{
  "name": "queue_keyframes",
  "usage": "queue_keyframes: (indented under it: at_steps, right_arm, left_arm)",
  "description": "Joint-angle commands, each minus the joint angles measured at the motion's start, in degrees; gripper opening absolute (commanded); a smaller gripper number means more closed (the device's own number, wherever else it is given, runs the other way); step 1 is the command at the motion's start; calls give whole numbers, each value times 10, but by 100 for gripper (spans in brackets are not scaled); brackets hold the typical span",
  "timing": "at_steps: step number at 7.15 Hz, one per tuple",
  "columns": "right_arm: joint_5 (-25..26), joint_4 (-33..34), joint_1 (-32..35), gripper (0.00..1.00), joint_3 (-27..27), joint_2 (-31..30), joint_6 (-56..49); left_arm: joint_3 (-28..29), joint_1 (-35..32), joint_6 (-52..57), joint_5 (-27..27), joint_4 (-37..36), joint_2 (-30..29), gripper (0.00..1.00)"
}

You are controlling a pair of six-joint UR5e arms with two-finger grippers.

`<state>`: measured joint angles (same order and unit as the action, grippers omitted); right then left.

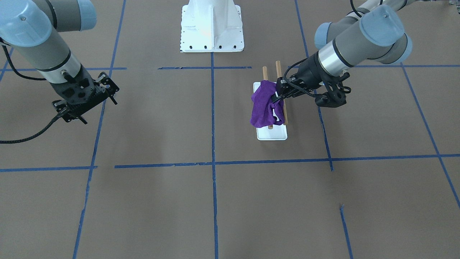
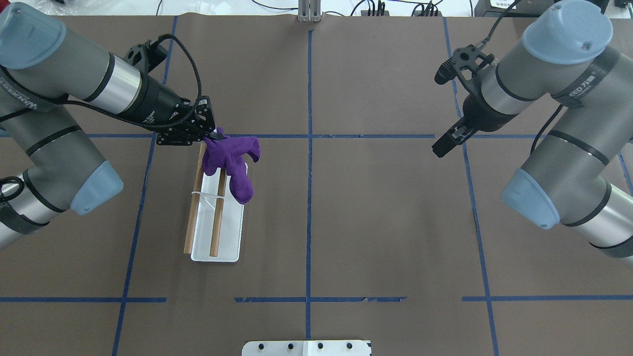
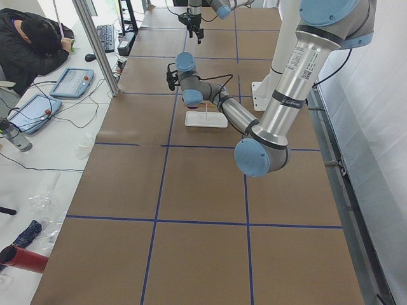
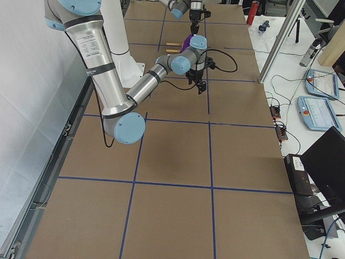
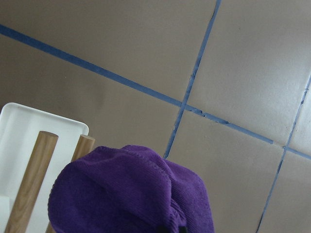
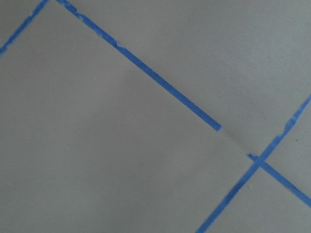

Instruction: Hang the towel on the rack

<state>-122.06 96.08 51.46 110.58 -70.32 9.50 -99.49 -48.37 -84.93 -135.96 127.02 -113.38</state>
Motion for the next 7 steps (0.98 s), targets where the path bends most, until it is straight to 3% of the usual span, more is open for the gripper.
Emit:
queue_keyframes:
  at_steps: [1,5,6,7]
  right_arm:
    - [1,9,27,100,-3,-24,-61]
    - [0,10,30,100,-4,-23,-61]
    - [0,10,30,100,-4,-23,-61]
    - [0,10,31,100,-4,-23,-61]
  left_arm:
    - [-1,5,68,4,0,28,0]
    - [4,16,81,11,1,42,0]
    - [6,14,82,11,1,42,31]
    - [5,13,91,11,1,41,92]
